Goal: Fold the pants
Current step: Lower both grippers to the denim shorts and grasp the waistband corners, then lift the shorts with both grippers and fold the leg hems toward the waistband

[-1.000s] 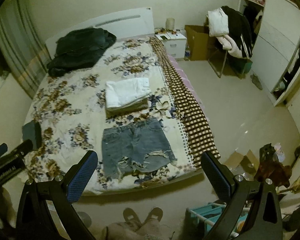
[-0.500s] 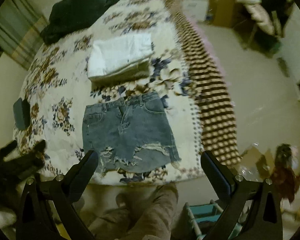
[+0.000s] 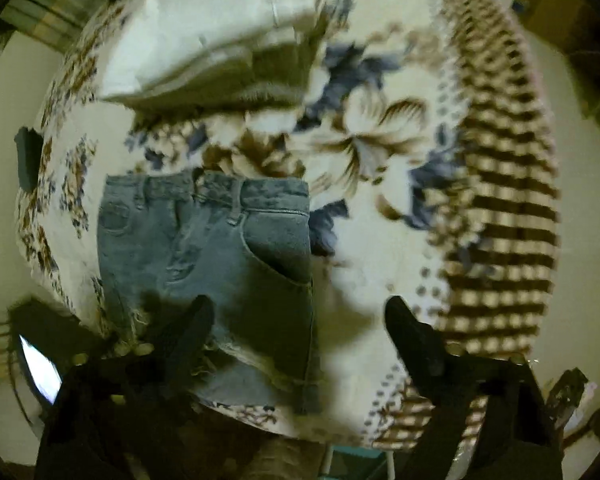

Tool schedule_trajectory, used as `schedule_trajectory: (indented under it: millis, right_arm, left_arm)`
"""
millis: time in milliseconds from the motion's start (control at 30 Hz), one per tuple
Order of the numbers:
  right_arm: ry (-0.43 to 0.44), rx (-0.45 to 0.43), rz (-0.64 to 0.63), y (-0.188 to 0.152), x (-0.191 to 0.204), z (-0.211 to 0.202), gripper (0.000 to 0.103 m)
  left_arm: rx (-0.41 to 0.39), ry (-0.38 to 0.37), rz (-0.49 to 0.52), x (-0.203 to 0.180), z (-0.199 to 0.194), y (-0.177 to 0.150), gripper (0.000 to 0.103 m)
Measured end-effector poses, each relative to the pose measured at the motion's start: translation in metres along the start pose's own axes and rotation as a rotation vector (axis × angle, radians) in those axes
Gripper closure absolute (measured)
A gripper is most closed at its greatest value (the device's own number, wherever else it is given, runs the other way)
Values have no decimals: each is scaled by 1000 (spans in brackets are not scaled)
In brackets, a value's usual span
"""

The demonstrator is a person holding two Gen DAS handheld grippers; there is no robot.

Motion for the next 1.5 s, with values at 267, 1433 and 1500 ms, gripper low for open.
schedule_trajectory:
  millis: [267, 1433, 1500]
  right_arm:
    - [53, 146, -100, 22, 9, 76, 34]
    - [135, 23, -174, 22, 217, 31, 96]
    - [136, 26, -188, 23, 245, 42, 96]
  left_arm:
    - [73, -208, 52, -92, 47, -8, 34]
    - [-125, -271, -313, 132, -52, -48, 99]
    - [-130, -249, -348, 160, -43, -51, 99]
Point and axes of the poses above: each gripper's, at about its wrist camera, not at the fingertips, and z roughly the way its jaws point, x to its left, y to its top, the point moved 7 cm from there along z, roughly the way its jaws point, and after that the axes turned 6 degrees about z, right-handed, at the moved point
